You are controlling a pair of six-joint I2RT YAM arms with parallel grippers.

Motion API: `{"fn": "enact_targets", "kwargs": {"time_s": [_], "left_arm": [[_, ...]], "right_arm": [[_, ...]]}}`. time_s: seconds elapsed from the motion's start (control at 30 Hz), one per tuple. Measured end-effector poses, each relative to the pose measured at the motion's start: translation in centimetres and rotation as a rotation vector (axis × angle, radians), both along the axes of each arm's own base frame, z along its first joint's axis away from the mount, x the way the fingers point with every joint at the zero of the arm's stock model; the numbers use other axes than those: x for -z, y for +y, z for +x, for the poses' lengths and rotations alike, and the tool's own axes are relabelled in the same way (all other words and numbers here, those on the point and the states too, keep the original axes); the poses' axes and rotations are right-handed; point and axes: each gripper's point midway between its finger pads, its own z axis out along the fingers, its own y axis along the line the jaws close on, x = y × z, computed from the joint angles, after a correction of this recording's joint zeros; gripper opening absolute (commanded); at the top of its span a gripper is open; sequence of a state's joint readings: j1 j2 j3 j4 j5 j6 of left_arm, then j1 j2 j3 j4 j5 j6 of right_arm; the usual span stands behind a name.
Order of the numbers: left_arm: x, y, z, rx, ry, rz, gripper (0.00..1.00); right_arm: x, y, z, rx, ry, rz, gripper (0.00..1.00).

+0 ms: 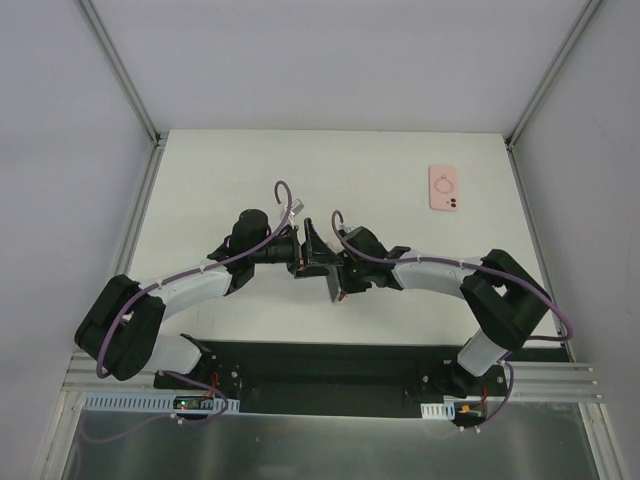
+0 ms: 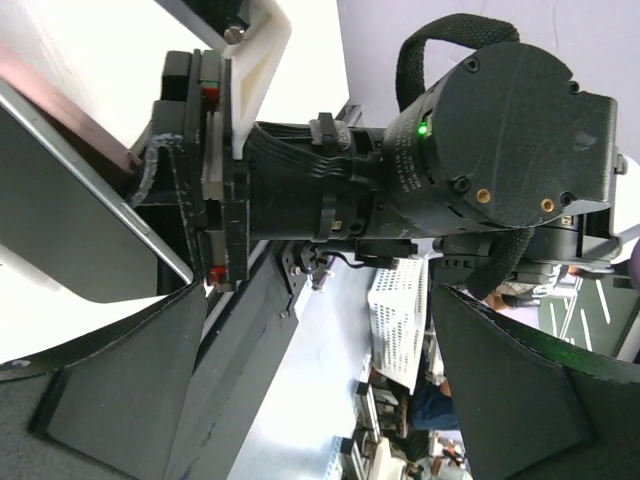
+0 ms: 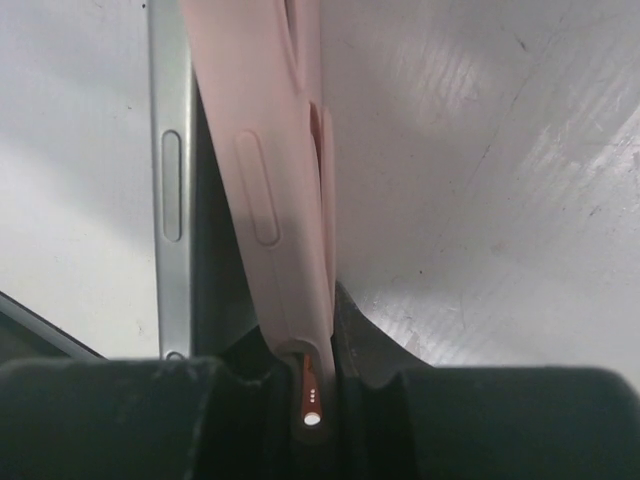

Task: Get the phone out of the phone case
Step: Remove the phone case from the phone.

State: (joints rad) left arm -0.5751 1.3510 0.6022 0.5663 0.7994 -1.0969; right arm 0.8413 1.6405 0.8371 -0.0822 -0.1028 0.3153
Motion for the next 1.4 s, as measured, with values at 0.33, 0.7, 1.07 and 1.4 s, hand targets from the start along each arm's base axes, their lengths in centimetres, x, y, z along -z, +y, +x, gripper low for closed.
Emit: {"fn": "enact_targets", "kwargs": {"time_s": [0.33,0.7,1.07,1.4], "left_arm": [[1.2,2.3,1.0,-0.14,-0.005,0.081,0.81],[5.6,2.4,1.3,-0.2,0.166,0.278,0.8],[9.1,0.7,2.2,-0.17,0.253,0.368,0.79],[10.2,-0.3,1.9,-0.15,0.265,0.398,0.78]], "right_arm": [[-0.1,-0.9,-0.6,0.034,0.024,-0.031,0.01],[-0.1,-3.4,-1.0,0.063,-0.031,-0.194,0.01],[-0.1,-4.1,-1.2,0.071,-0.064,-0.259,0.01],[-0.3,-4.4,-1.3,0.071,-0.071,-0.286,0.01]]}}
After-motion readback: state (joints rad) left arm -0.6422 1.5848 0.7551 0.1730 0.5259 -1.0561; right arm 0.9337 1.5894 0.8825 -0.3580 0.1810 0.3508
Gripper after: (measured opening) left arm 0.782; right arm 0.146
